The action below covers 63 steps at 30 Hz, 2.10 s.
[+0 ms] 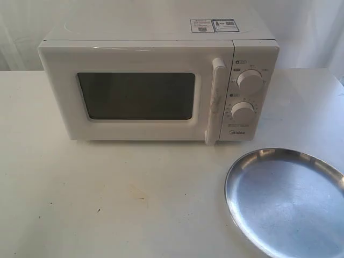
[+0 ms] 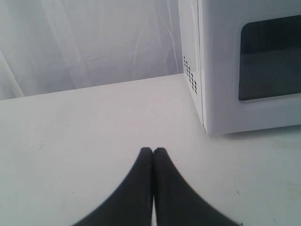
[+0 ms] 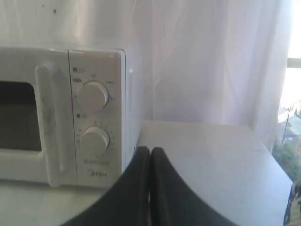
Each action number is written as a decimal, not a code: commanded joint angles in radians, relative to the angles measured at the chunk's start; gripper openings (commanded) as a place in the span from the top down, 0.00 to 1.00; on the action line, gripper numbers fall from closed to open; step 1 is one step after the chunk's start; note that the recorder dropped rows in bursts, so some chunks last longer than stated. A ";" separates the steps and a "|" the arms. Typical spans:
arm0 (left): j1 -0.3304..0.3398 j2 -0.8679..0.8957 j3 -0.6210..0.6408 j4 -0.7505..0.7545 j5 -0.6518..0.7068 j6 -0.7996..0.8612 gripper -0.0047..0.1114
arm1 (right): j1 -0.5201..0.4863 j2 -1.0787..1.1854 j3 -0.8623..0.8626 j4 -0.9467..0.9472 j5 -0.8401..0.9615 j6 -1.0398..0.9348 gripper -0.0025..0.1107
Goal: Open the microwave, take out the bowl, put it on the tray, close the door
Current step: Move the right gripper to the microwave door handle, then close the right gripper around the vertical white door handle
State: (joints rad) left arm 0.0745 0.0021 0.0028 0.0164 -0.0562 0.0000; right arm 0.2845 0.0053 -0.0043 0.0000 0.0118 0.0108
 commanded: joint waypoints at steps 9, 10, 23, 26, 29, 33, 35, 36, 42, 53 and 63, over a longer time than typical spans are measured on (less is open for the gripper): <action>-0.001 -0.002 -0.003 -0.008 -0.004 0.000 0.96 | -0.001 -0.005 0.004 0.000 -0.241 0.509 0.98; -0.001 -0.002 -0.003 -0.008 -0.004 0.000 0.96 | -0.001 -0.005 0.004 0.000 -0.261 0.514 0.98; -0.001 -0.002 -0.003 -0.008 -0.004 0.000 0.96 | -0.001 -0.003 -0.039 -0.469 -0.809 0.886 0.98; -0.001 -0.002 -0.003 -0.008 -0.004 0.000 0.96 | -0.001 0.064 -0.162 -0.689 -0.906 0.946 0.98; -0.001 -0.002 -0.003 -0.008 -0.004 0.000 0.96 | -0.001 0.168 -0.281 -0.805 -0.872 0.937 0.98; -0.001 -0.002 -0.003 -0.008 -0.004 0.000 0.96 | -0.001 0.372 -0.391 -0.805 -0.815 0.878 0.98; -0.001 -0.002 -0.003 -0.008 -0.004 0.000 0.96 | -0.001 0.508 -0.425 -0.805 -0.799 0.849 0.98; -0.001 -0.002 -0.003 -0.008 -0.004 0.000 0.96 | -0.001 0.568 -0.438 -0.805 -0.799 0.849 0.98; -0.001 -0.002 -0.003 -0.008 -0.004 0.000 0.96 | -0.001 1.031 -0.515 -0.893 -1.020 0.849 0.98; -0.001 -0.002 -0.003 -0.008 -0.004 0.000 0.96 | -0.049 1.443 -0.613 -1.035 -1.068 0.756 0.98; -0.001 -0.002 -0.003 -0.008 -0.004 0.000 0.96 | -0.115 1.510 -0.613 -1.060 -1.089 0.718 0.98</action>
State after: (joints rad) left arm 0.0745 0.0021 0.0028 0.0164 -0.0562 0.0000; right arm 0.1778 1.4944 -0.6084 -1.0434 -1.0337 0.7539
